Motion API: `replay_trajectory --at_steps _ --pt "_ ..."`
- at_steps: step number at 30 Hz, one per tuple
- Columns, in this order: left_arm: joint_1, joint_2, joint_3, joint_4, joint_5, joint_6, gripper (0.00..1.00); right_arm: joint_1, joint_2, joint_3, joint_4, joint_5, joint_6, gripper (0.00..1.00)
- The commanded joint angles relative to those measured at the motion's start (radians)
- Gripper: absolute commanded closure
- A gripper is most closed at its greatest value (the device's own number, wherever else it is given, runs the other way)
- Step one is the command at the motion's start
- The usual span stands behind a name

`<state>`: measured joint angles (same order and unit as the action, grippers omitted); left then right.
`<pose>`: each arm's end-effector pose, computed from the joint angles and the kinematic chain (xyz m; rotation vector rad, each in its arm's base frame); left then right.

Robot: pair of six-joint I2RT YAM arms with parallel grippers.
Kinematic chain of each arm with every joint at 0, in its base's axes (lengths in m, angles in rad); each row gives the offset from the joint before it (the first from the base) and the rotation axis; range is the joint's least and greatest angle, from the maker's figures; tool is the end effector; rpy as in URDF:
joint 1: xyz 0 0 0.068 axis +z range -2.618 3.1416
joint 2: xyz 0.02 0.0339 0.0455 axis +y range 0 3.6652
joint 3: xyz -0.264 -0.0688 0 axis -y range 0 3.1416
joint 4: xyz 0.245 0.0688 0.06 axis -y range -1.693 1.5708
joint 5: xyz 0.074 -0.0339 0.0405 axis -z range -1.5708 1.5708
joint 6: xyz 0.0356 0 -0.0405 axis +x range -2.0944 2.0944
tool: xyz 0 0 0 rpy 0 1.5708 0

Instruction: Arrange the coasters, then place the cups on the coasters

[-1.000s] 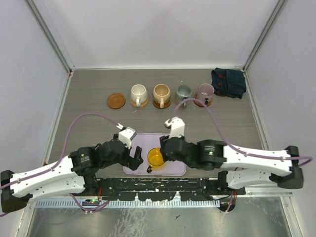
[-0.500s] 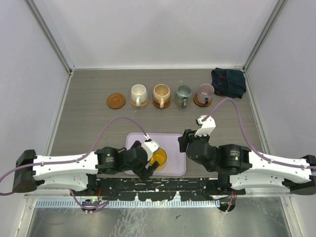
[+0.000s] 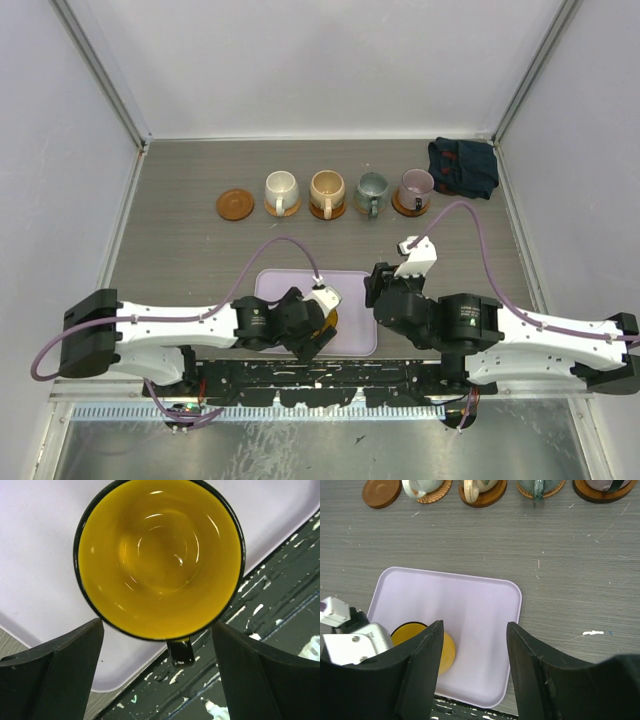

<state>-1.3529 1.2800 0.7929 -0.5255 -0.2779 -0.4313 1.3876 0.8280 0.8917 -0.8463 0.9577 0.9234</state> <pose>0.0628 -0.2383 0.2130 1.0461 2.3379 -0.3462 0.0558 0.1413 0.3168 -0.0390 2.0038 0.3351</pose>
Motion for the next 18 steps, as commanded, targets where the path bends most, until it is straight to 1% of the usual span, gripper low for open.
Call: replay_trajectory --at_steps 1,3,4,7,10,11,14,18 --pt "-0.005 0.047 0.046 0.054 -0.038 -0.020 0.12 0.004 -0.035 -0.007 0.015 0.060 0.034 0.42" --pt "-0.005 0.064 0.039 0.071 -0.050 -0.020 0.12 0.004 -0.044 -0.016 0.015 0.061 0.039 0.42" --pt "-0.005 0.069 0.039 0.075 -0.055 -0.020 0.15 0.003 -0.047 -0.020 0.015 0.061 0.045 0.42" --pt "-0.005 0.082 0.038 0.085 -0.060 -0.020 0.20 0.004 -0.051 -0.029 0.015 0.058 0.055 0.42" --pt "-0.005 0.083 0.037 0.090 -0.062 -0.026 0.30 0.004 -0.048 -0.034 0.015 0.055 0.061 0.42" --pt "-0.005 0.079 0.036 0.091 -0.063 -0.026 0.32 0.003 -0.045 -0.036 0.015 0.055 0.062 0.42" --pt "-0.005 0.071 0.029 0.092 -0.070 -0.030 0.36 0.004 -0.035 -0.038 0.015 0.055 0.068 0.42" --pt "-0.005 0.072 0.019 0.090 -0.073 -0.041 0.37 0.003 -0.022 -0.036 0.015 0.056 0.075 0.42"
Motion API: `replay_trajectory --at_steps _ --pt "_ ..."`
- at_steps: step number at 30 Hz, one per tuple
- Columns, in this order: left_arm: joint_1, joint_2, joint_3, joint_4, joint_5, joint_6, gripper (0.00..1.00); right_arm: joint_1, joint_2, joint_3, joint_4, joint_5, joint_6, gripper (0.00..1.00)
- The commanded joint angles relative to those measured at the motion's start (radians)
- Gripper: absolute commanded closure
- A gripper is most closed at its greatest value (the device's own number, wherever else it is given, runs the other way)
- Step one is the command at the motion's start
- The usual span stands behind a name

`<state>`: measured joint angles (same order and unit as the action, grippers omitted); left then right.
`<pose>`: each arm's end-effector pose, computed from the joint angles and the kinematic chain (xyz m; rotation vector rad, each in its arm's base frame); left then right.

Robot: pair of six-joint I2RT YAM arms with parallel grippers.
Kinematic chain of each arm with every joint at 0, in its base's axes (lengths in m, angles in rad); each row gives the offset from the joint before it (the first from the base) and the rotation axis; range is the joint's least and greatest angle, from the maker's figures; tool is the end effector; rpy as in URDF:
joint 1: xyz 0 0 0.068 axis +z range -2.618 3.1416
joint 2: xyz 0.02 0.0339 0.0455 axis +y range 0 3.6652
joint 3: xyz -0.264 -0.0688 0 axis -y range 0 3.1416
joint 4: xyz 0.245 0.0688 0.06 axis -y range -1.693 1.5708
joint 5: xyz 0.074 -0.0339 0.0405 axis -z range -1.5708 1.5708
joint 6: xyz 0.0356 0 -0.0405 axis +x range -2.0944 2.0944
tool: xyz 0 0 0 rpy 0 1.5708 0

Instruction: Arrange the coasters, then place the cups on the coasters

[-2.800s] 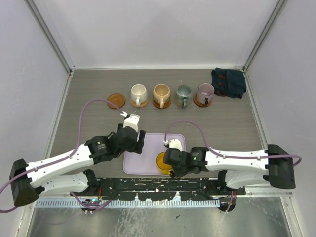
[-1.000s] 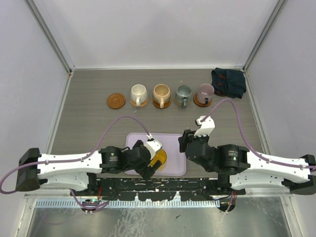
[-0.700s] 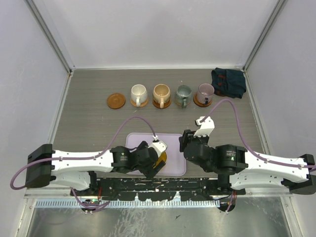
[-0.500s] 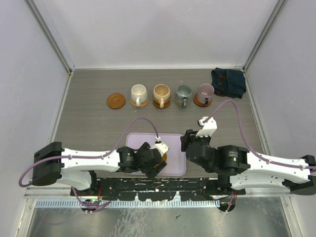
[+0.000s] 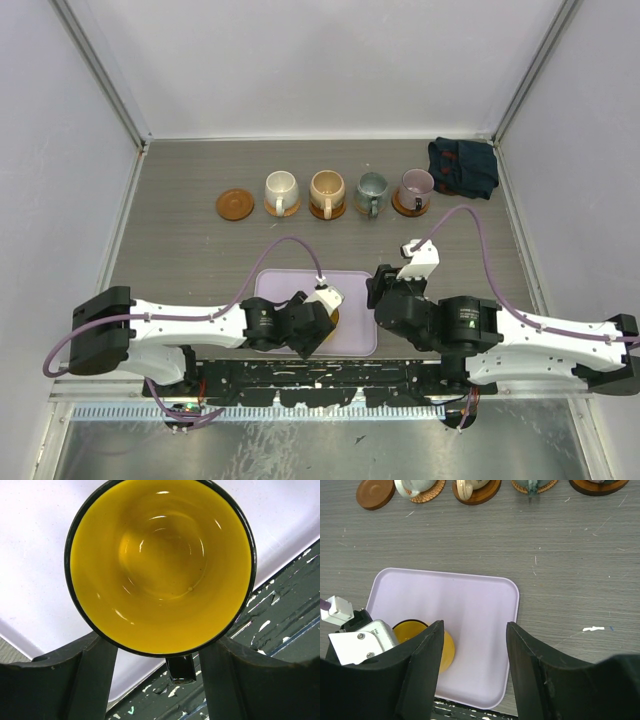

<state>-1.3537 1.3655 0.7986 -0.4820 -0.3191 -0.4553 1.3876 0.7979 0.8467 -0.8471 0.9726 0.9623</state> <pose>0.0667 -0.2503 0.1975 1.0126 2.3538 -0.2828 0.0550 0.1353 0.3070 -0.0018 2.0015 0.3354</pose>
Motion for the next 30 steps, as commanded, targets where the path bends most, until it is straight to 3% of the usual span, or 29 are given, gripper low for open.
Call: replay_trajectory --at_steps 1,6,16,25,30 --pt "-0.004 -0.012 0.010 0.049 -0.029 -0.018 0.37 0.003 0.010 0.009 0.016 0.041 0.037 0.43" --pt "-0.004 -0.001 0.006 0.054 -0.027 -0.019 0.40 0.003 0.015 0.010 0.016 0.043 0.040 0.43" --pt "-0.004 0.047 0.023 0.028 -0.005 -0.019 0.72 0.004 0.009 -0.002 0.016 0.044 0.059 0.43" --pt "-0.004 0.069 0.034 0.028 -0.010 -0.014 0.75 0.004 0.011 -0.007 0.016 0.046 0.067 0.43" --pt "-0.004 0.047 0.031 0.034 -0.039 -0.017 0.66 0.003 0.014 -0.012 0.022 0.040 0.066 0.43"
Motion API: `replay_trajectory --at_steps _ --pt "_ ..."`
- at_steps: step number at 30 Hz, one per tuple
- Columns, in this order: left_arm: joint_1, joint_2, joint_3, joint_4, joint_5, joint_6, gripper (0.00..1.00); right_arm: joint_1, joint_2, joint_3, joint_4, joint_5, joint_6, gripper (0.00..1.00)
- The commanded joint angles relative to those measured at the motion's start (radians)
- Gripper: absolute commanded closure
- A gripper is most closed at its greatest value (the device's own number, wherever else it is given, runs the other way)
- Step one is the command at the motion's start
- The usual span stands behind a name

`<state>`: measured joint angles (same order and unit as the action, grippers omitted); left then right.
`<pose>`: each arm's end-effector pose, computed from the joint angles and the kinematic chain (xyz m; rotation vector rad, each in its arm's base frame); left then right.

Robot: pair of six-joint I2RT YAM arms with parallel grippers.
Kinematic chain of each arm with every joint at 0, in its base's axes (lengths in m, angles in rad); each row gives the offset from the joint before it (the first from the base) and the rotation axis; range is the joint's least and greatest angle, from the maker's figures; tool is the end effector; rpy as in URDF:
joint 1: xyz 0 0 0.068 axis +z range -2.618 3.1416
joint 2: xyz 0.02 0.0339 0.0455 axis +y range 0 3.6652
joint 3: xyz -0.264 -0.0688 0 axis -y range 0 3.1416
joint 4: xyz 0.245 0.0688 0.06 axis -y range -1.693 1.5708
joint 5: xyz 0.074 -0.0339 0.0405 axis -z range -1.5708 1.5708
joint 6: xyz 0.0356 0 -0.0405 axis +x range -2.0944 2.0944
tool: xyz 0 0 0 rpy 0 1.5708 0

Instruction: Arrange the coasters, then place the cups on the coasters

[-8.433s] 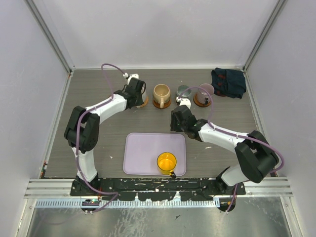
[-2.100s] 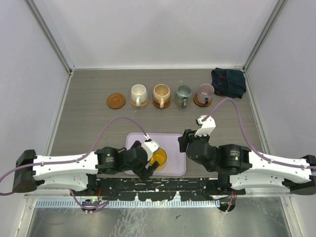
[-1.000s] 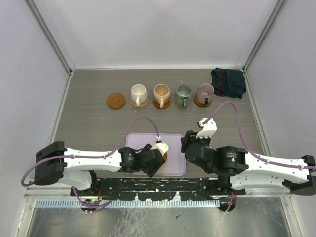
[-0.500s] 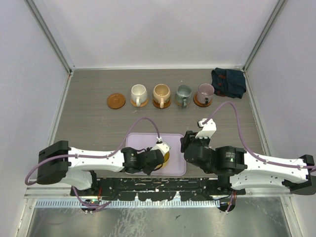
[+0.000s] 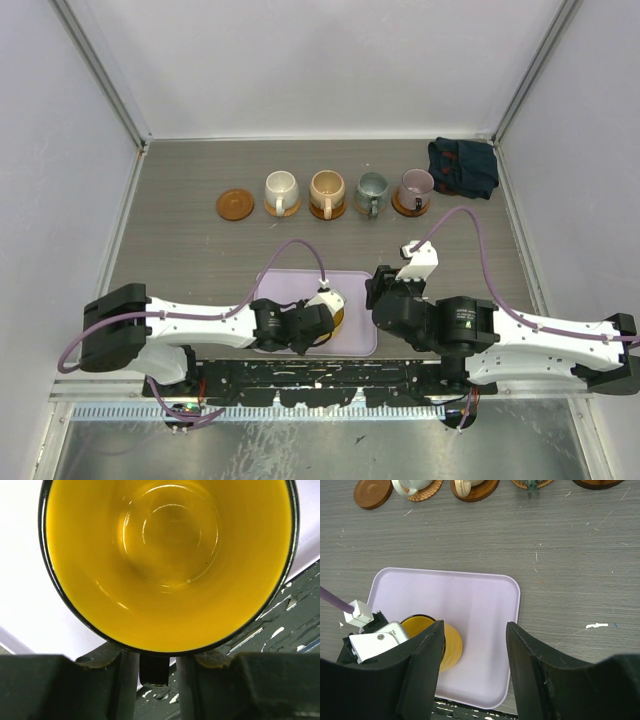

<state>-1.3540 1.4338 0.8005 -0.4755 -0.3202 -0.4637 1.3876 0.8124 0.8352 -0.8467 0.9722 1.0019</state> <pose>0.0679 -0.2564 0.1819 1.0309 2.3903 -0.2244 0.0555 0.1381 0.3017 0.0228 2.0128 0.3359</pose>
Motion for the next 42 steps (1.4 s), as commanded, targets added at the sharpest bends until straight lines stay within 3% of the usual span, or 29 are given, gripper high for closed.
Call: replay_trajectory --at_steps 1,6,27,28,31,32,42 --pt "-0.004 -0.033 0.025 0.034 -0.043 -0.009 0.62 0.003 0.000 -0.004 0.025 0.039 0.026 0.43" --pt "-0.004 -0.092 0.003 0.058 -0.073 -0.011 0.58 0.003 0.006 -0.013 0.039 0.032 0.026 0.43" --pt "-0.002 -0.061 -0.015 0.093 -0.066 -0.020 0.73 0.004 0.029 -0.018 0.054 0.029 0.026 0.43" --pt "-0.002 -0.055 -0.015 0.095 -0.066 -0.020 0.74 0.004 0.030 -0.019 0.054 0.029 0.027 0.43" --pt "-0.002 -0.049 -0.015 0.097 -0.072 -0.023 0.98 0.004 0.028 -0.022 0.054 0.029 0.029 0.43" --pt "-0.002 -0.049 -0.015 0.094 -0.078 -0.025 1.00 0.004 0.028 -0.023 0.054 0.029 0.031 0.43" --pt "0.000 -0.124 -0.015 0.083 -0.216 -0.021 1.00 0.004 0.020 -0.033 0.058 0.028 0.035 0.44"
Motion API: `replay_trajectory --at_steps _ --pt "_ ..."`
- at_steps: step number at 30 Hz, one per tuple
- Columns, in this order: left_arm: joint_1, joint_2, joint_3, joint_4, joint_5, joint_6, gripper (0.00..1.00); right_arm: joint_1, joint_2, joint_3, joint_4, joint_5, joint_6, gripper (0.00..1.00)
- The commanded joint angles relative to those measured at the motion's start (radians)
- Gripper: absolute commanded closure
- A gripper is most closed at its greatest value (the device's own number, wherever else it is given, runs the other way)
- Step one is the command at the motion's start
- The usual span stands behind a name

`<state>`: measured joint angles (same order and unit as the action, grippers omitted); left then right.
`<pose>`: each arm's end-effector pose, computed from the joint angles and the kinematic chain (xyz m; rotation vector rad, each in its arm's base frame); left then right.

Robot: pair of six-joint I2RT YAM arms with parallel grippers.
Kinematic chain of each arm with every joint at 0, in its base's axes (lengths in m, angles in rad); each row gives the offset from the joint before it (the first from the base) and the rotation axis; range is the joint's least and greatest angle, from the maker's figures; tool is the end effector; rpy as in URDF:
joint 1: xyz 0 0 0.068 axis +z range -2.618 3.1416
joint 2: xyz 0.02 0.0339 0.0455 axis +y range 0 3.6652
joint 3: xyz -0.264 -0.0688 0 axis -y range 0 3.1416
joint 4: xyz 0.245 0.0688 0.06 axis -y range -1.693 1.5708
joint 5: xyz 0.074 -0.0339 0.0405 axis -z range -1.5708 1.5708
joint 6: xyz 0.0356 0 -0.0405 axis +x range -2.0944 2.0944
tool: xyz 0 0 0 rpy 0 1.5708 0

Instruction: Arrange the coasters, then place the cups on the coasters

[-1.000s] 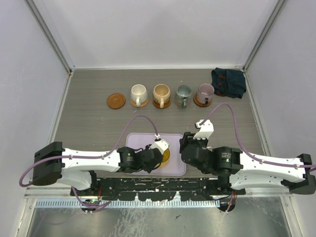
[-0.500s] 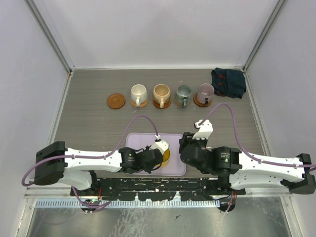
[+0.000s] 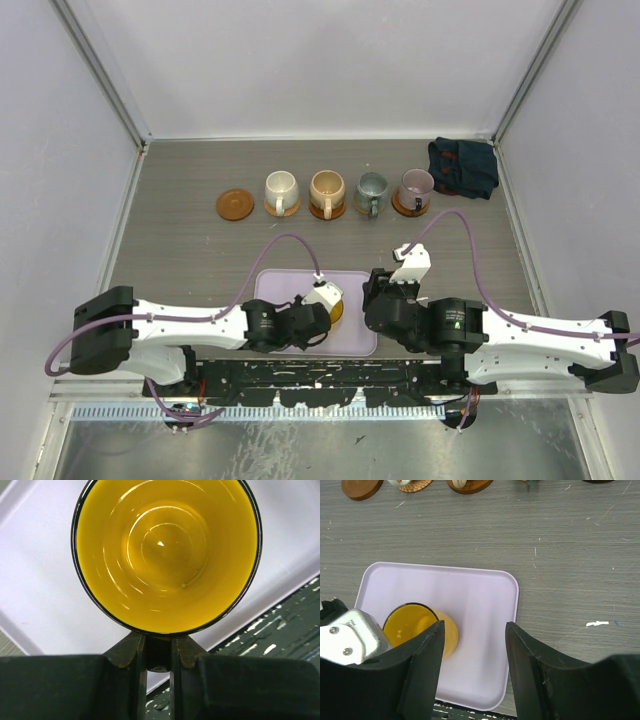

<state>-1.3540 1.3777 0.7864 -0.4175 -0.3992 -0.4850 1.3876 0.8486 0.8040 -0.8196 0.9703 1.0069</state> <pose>0.0701 -0.2540 0.1955 0.9125 2.3102 -0.2651 0.0569 0.1461 0.2890 0.0034 2.0280 0.3005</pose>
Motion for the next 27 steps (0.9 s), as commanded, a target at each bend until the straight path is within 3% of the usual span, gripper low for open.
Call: replay_trajectory --at_steps 1,8,17,21,27 --pt "0.000 -0.083 -0.002 0.022 -0.168 0.004 1.00 0.004 -0.017 -0.004 0.030 0.032 0.030 0.44" --pt "0.069 -0.212 -0.013 0.029 -0.306 0.042 1.00 0.004 -0.022 -0.027 0.033 0.061 0.030 0.48" --pt "0.454 -0.278 -0.039 0.095 -0.143 0.122 1.00 -0.037 -0.035 -0.056 0.024 0.106 0.017 0.50" --pt "0.605 -0.242 -0.011 0.140 -0.079 0.164 1.00 -0.162 -0.044 -0.066 0.057 0.050 -0.070 0.52" --pt "0.809 -0.138 0.056 0.204 0.042 0.186 1.00 -0.459 -0.045 -0.098 0.286 -0.155 -0.365 0.52"
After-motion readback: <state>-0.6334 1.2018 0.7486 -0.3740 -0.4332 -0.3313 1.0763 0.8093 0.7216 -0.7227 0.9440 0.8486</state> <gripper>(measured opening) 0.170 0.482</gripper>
